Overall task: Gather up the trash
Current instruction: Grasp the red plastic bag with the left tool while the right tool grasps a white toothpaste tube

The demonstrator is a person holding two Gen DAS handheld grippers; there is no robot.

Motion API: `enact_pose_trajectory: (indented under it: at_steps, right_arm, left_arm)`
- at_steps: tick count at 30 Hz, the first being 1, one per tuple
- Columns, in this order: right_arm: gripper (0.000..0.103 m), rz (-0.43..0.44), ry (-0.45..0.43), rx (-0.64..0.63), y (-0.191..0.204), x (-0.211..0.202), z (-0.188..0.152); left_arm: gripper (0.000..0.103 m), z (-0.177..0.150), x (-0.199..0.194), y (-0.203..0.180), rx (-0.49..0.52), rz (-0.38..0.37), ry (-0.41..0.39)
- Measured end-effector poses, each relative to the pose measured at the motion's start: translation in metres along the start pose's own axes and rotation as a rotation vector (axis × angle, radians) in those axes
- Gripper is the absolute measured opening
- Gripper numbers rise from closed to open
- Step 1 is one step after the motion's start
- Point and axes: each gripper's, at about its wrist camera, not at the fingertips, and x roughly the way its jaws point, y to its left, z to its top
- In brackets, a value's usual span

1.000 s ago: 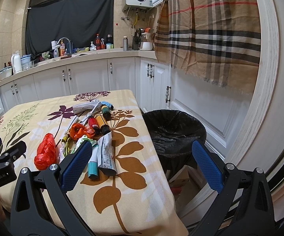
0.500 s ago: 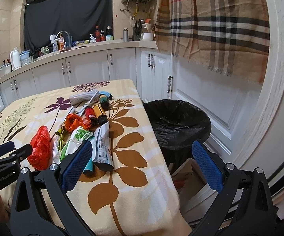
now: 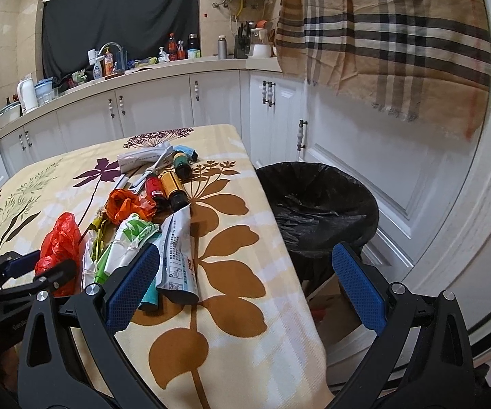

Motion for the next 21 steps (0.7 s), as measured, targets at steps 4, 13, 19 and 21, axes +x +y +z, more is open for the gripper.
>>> enact_pose_trajectory:
  at_steps: [4, 13, 19, 21]
  right_arm:
    - [0.099, 0.009, 0.01, -0.01, 0.005, 0.006, 0.002]
    - [0.096, 0.036, 0.018, -0.038, 0.018, 0.016, 0.007]
    - [0.069, 0.073, 0.066, -0.069, 0.029, 0.029, 0.009]
    - [0.054, 0.093, 0.089, -0.081, 0.033, 0.034, 0.008]
  left_arm:
    - [0.049, -0.001, 0.005, 0.005, -0.014, -0.015, 0.021]
    - [0.038, 0.0, 0.004, 0.014, -0.02, -0.023, 0.013]
    - [0.038, 0.002, 0.003, 0.03, -0.057, -0.006, 0.01]
    - [0.038, 0.004, 0.002, 0.034, -0.067, 0.0, 0.003]
